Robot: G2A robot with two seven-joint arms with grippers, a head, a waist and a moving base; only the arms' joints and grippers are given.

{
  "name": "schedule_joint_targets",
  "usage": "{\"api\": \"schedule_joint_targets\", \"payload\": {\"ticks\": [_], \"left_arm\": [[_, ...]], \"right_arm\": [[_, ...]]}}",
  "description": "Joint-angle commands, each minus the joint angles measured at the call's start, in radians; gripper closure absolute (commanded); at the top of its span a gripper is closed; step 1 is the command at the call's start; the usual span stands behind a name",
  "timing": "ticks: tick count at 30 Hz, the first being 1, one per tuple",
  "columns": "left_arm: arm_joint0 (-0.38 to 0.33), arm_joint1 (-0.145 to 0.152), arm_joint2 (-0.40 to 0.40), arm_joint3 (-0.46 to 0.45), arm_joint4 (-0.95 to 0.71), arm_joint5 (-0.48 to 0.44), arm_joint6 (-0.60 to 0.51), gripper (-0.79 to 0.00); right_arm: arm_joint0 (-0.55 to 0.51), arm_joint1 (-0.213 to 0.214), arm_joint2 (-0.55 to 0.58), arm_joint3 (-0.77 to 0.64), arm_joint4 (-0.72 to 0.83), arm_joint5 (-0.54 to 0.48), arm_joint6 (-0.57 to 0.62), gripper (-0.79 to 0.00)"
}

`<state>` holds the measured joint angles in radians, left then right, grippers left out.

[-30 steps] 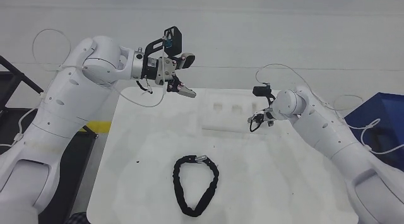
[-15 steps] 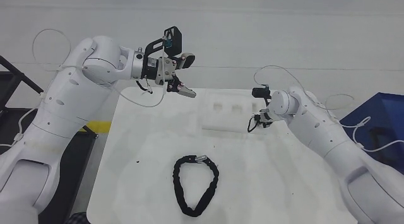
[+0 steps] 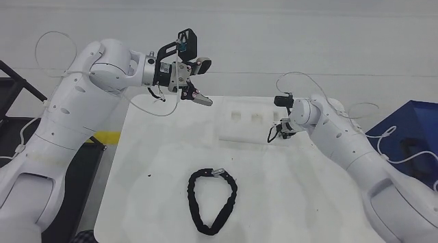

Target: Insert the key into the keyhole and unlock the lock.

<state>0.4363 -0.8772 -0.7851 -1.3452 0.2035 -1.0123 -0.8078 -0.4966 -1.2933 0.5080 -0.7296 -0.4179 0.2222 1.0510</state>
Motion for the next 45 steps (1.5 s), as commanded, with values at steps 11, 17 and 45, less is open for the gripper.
{"api": "schedule_joint_targets", "payload": {"ticks": [11,17,45], "left_arm": [[0.0,0.0,0.0,0.0,0.0,0.0,0.0,-0.785],[0.0,0.0,0.0,0.0,0.0,0.0,0.0,-0.785],[0.0,0.0,0.0,0.0,0.0,0.0,0.0,-0.785]], "right_arm": [[0.018,0.009,0.022,-0.089,-0.092,0.07,0.063,0.0],[0.003,0.059,0.103,-0.226,-0.104,0.023,0.126,0.0],[-0.621,0.295,0.995,-1.042,0.358,-0.186,0.051,0.0]]}}
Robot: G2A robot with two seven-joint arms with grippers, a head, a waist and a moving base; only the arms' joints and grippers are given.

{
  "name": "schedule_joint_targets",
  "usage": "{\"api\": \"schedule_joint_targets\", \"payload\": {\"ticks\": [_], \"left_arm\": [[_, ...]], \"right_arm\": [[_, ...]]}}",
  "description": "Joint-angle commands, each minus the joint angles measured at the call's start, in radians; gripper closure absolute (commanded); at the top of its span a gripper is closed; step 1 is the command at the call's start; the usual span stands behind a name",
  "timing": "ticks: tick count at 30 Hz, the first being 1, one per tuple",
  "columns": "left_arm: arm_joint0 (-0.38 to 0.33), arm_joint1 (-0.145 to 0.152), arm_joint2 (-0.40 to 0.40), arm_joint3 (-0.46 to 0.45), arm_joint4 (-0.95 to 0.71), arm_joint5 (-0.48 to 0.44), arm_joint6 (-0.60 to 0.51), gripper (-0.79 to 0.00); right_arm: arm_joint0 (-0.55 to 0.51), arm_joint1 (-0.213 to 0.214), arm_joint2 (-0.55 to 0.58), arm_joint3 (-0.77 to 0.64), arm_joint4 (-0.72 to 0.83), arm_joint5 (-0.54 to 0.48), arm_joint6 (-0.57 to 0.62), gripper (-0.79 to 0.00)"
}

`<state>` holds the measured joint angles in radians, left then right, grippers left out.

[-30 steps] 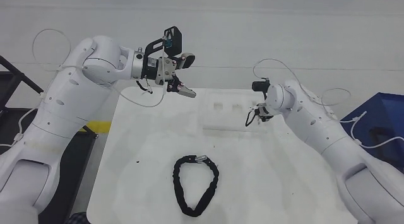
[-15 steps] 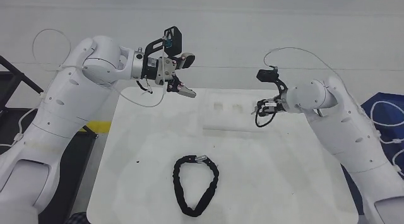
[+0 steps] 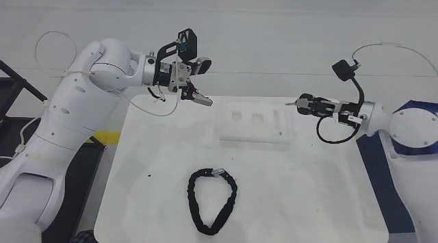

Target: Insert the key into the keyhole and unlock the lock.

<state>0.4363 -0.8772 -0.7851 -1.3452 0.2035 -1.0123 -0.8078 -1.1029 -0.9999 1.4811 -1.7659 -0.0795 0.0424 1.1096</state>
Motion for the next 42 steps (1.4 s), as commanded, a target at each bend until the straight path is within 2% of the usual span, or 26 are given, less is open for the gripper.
{"api": "schedule_joint_targets", "payload": {"ticks": [1,6,8,25,27,31,34,38,42], "left_arm": [[0.0,0.0,0.0,0.0,0.0,0.0,0.0,-0.785],[0.0,0.0,0.0,0.0,0.0,0.0,0.0,-0.785],[0.0,0.0,0.0,0.0,0.0,0.0,0.0,-0.785],[0.001,0.0,-0.001,-0.002,0.004,0.006,0.003,-0.785],[0.01,0.004,-0.012,-0.03,0.092,0.05,0.004,-0.785],[0.077,0.01,-0.025,-0.051,0.223,0.063,0.076,-0.785],[0.13,0.012,-0.023,-0.062,0.328,0.028,0.14,-0.785],[0.201,0.006,-0.01,-0.036,0.462,0.0,0.254,-0.785],[0.237,-0.007,0.019,0.004,0.542,0.0,0.349,-0.785]], "right_arm": [[-0.027,0.004,0.04,-0.012,0.032,-0.011,-0.015,0.0],[-0.076,0.01,0.091,-0.04,0.084,-0.04,-0.03,0.0],[-0.081,0.012,0.099,-0.045,0.104,-0.092,-0.031,0.0],[-0.081,0.012,0.099,-0.045,0.104,-0.092,-0.031,0.0],[-0.081,0.012,0.099,-0.045,0.104,-0.092,-0.031,0.0],[-0.081,0.012,0.099,-0.045,0.104,-0.092,-0.031,0.0],[-0.081,0.012,0.099,-0.045,0.104,-0.092,-0.031,0.0],[-0.081,0.012,0.099,-0.045,0.104,-0.092,-0.031,0.0],[-0.081,0.012,0.099,-0.045,0.104,-0.092,-0.031,0.0]]}}
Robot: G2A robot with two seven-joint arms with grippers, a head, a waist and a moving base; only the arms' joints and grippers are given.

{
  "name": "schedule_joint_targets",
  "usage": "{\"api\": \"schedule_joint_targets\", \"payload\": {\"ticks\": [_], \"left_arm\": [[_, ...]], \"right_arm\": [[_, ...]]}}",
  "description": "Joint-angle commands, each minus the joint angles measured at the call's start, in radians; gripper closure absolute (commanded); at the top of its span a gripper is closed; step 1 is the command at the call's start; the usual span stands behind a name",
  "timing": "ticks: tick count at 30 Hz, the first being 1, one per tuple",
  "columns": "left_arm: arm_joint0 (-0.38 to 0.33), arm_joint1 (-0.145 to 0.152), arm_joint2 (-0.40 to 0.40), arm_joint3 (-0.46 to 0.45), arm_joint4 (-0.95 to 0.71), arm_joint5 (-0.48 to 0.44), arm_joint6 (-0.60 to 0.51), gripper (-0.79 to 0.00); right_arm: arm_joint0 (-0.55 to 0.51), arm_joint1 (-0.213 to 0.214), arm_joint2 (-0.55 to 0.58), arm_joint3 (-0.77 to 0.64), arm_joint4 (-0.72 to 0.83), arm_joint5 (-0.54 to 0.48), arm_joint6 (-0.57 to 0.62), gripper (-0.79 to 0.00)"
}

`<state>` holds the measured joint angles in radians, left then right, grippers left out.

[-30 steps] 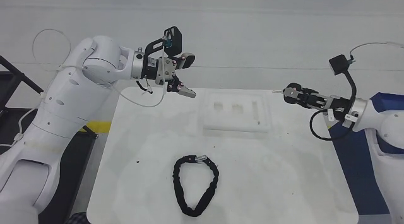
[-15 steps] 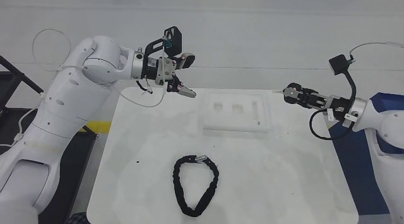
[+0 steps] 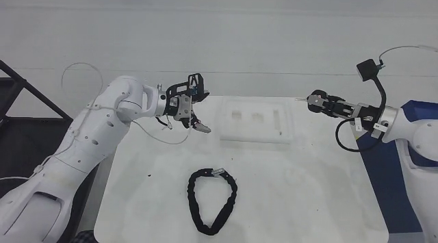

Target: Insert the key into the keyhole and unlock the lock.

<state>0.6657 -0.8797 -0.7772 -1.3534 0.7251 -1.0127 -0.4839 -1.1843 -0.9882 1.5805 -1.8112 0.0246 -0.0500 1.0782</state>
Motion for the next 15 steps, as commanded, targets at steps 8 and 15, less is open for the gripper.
{"api": "schedule_joint_targets", "payload": {"ticks": [8,15], "left_arm": [[0.012,-0.021,0.113,0.052,0.035,0.0,0.107,-0.785],[-0.022,-0.012,0.243,0.061,0.018,0.0,0.072,-0.785]], "right_arm": [[0.0,0.0,0.0,0.0,0.0,0.0,0.0,0.0],[0.0,0.0,0.0,0.0,0.0,0.0,0.0,0.0]]}}
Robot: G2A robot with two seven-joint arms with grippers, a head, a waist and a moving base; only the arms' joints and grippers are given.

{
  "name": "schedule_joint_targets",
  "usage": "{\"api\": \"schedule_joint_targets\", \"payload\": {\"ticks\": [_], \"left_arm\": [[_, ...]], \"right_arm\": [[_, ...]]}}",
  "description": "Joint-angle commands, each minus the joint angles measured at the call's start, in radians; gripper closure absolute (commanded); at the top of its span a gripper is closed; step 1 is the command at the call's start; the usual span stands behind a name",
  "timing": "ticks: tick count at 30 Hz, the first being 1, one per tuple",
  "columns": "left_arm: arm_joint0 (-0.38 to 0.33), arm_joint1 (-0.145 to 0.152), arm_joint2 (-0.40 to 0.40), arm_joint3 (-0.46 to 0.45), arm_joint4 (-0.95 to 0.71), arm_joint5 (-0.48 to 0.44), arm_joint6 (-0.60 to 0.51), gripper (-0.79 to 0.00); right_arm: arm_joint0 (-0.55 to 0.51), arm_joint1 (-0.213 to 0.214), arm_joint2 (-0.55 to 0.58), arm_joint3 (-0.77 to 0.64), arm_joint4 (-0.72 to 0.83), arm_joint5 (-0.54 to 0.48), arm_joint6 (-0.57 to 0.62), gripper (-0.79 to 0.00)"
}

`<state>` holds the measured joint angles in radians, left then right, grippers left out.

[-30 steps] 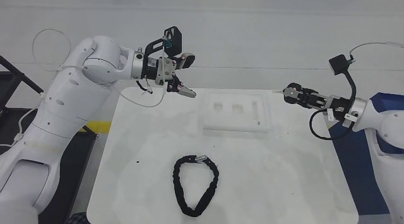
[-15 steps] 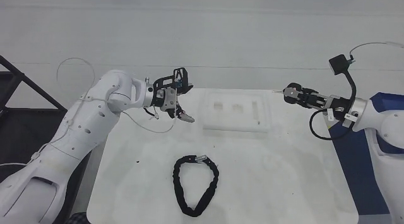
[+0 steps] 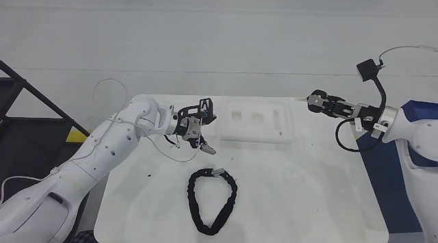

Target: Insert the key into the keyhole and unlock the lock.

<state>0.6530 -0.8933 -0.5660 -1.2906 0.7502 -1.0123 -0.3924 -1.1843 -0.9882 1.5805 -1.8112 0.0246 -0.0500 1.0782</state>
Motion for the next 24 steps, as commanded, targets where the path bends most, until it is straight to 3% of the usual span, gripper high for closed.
{"api": "schedule_joint_targets", "payload": {"ticks": [1,6,24], "left_arm": [[-0.02,0.003,0.055,-0.005,-0.03,0.0,-0.03,-0.785],[-0.095,0.014,0.172,-0.017,-0.098,0.0,-0.141,-0.785],[-0.093,0.014,0.171,-0.018,-0.096,0.005,-0.138,-0.785]], "right_arm": [[0.0,0.0,0.0,0.0,0.0,0.0,0.0,0.0],[0.0,0.0,0.0,0.0,0.0,0.0,0.0,0.0],[0.0,0.0,0.0,0.0,0.0,0.0,0.0,0.0]]}}
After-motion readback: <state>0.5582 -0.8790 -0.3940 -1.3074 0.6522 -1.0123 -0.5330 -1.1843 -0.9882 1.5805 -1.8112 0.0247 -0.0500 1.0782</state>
